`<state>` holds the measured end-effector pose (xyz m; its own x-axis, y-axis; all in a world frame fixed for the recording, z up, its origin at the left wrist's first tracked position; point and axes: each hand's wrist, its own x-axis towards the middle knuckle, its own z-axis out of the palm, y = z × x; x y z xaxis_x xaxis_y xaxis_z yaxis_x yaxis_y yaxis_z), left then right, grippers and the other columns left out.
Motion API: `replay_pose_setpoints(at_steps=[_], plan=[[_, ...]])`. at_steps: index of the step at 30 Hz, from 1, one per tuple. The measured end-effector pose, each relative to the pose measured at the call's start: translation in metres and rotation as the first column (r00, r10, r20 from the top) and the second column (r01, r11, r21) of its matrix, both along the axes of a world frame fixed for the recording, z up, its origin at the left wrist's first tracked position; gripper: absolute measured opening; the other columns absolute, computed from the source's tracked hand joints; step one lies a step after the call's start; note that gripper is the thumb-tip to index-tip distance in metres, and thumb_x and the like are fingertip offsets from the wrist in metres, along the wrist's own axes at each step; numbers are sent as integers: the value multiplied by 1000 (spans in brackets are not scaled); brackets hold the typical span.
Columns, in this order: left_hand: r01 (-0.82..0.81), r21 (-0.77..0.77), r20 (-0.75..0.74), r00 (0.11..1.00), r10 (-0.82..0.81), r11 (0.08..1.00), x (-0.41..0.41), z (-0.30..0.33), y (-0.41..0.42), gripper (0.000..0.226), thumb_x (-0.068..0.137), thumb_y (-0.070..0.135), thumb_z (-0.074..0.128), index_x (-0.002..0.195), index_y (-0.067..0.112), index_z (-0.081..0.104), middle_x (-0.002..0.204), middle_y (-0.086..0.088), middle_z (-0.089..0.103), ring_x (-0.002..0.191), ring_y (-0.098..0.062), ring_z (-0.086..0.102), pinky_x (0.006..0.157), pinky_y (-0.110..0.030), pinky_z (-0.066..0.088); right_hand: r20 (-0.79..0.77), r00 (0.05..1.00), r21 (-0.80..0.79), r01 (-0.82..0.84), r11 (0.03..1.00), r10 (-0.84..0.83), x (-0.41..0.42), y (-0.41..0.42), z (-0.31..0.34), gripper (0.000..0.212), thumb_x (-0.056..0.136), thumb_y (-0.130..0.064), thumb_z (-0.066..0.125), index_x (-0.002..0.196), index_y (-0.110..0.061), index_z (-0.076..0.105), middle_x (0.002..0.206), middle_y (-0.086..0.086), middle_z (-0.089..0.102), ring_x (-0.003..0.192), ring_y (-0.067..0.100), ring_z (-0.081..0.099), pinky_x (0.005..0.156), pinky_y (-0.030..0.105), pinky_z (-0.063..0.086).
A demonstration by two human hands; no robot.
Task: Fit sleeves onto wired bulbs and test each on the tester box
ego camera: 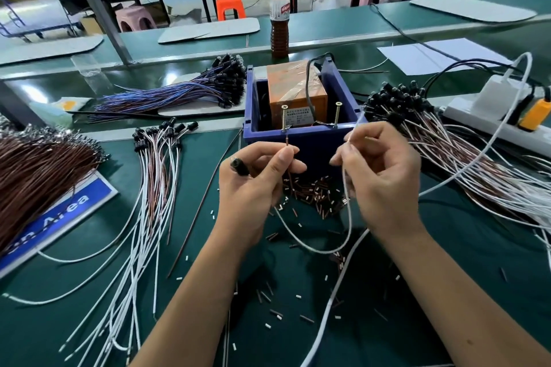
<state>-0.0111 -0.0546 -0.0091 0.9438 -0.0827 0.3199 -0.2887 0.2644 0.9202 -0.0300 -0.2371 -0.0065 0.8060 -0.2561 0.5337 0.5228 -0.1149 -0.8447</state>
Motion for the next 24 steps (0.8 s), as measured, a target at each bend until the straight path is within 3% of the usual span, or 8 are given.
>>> replay_pose_setpoints(at_steps=[4,7,10,12,15,21,24], plan=[[-285,66,112,954,277,956,1,2,-8,10,95,14,73,103,8,71,77,-9,77,52,-4,62,56,-14,45,55,931,-99,363,926,-360,3,0,-6,21,93,-6,64,109,-16,73,73,-3,69,62,16,63,59,29,53],[-417,54,201,894,400,907,0,5,-15,4,96,8,73,99,9,71,74,-4,77,69,-16,74,69,-20,53,95,898,-200,439,876,-429,4,1,-7,29,92,-7,64,119,-12,73,70,-9,65,57,13,59,57,25,50],[-525,52,247,831,499,849,0,6,-20,6,96,9,73,94,15,73,71,0,75,65,-19,71,64,-21,50,153,868,-263,497,827,-473,1,5,-6,28,94,-8,64,120,-8,76,71,-12,65,56,5,56,58,16,44],[-595,71,272,784,558,801,3,5,-23,8,98,13,71,91,15,74,67,2,72,60,-18,66,59,-21,47,200,839,-272,544,794,-506,-1,7,-4,25,97,-6,63,118,-4,78,82,-4,75,65,1,61,65,9,44],[-643,97,305,746,593,760,5,3,-25,10,98,15,70,90,13,75,66,4,70,57,-17,62,57,-23,45,244,820,-305,572,762,-518,-1,9,-2,24,97,-2,63,115,-1,78,92,4,79,75,3,66,71,5,44],[-638,117,346,745,571,761,6,4,-28,11,97,15,71,89,22,74,66,6,69,57,-11,59,58,-16,42,245,808,-335,589,735,-536,6,10,2,23,94,-2,64,112,-2,80,80,5,77,62,5,58,63,9,42],[-621,119,335,759,557,775,6,3,-29,14,97,13,71,89,23,74,66,5,69,58,-13,62,58,-19,44,241,818,-353,575,738,-523,7,9,2,25,94,-1,64,112,-2,80,78,4,77,60,3,54,63,7,38]])
